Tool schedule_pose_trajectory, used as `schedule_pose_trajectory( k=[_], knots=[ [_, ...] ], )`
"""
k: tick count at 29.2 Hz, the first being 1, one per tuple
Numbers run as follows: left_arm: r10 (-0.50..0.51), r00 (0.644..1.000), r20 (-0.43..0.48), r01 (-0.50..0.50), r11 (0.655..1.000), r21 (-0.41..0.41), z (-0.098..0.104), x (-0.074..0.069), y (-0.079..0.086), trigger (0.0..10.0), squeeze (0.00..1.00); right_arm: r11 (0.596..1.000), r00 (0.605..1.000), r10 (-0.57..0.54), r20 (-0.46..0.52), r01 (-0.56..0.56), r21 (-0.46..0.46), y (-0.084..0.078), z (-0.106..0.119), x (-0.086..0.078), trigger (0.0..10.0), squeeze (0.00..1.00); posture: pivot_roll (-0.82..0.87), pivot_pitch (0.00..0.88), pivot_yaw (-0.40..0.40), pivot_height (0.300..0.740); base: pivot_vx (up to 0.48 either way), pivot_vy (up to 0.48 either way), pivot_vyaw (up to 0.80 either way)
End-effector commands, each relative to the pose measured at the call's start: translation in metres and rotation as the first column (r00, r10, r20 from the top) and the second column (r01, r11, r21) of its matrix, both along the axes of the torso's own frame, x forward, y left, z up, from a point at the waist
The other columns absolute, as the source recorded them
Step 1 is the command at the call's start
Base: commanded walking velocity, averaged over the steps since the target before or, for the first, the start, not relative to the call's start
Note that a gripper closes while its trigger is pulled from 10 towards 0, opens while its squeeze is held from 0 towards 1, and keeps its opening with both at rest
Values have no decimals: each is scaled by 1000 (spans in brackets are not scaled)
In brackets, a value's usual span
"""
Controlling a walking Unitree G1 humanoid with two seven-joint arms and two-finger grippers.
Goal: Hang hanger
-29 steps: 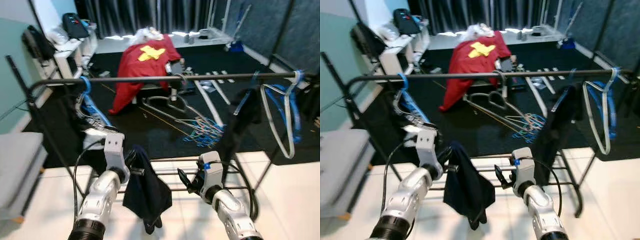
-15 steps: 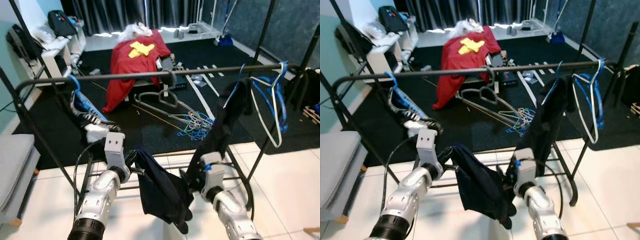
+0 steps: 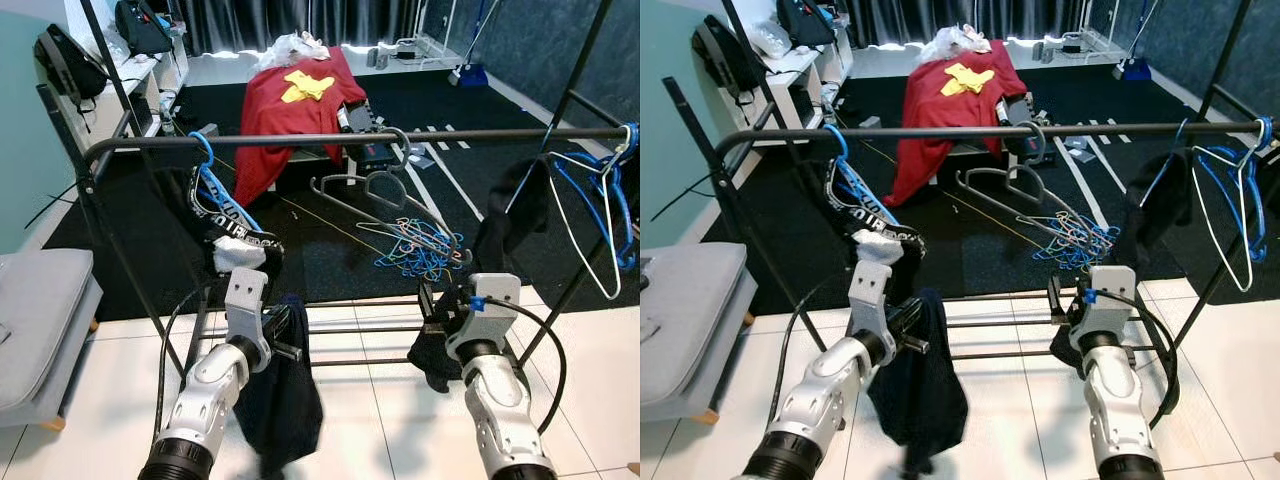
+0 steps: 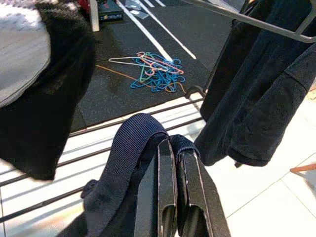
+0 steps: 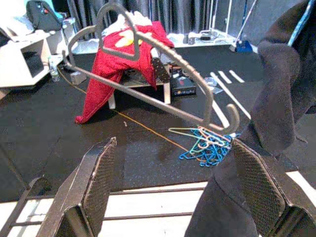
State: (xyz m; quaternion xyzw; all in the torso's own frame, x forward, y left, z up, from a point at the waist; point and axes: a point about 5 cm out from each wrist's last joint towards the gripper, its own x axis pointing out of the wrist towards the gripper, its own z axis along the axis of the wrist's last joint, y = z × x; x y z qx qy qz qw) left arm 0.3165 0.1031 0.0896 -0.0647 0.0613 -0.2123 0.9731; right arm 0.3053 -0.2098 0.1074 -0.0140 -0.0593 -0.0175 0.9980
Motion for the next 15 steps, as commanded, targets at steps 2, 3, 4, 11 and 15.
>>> schedule_pose_trajectory(
  k=[2, 3, 4, 11, 15],
  knots=[
    [-12, 999, 44, 13, 1000, -19, 7, 0, -1, 10000, 0, 1000, 997, 2, 73, -3, 11, -1, 16, 2, 10000, 0, -111, 31, 46, 740, 324, 0, 0],
    [-12, 999, 44, 13, 1000, -19, 7, 0, -1, 10000, 0, 1000, 997, 2, 73, -3, 11, -1, 16, 2, 10000, 0, -111, 31, 46, 740, 345, 0, 0],
    [-12, 999, 44, 13, 1000, -19, 7, 0, -1, 10000, 0, 1000, 997, 2, 73, -3, 11, -1, 16, 2, 10000, 0, -111, 31, 46, 740, 345, 0, 0],
    [-23, 999, 46, 24, 1000, -19, 6, -1, -1, 10000, 0, 1000, 990, 0, 143, 1, -7, -1, 31, 4, 10000, 0, -112, 33, 46, 740, 378, 0, 0],
    [-29, 999, 45, 30, 999, -19, 5, -2, -2, 10000, 0, 999, 985, 6, 171, 3, -52, -3, 40, 5, 10000, 0, -109, 34, 44, 740, 388, 0, 0]
  ],
)
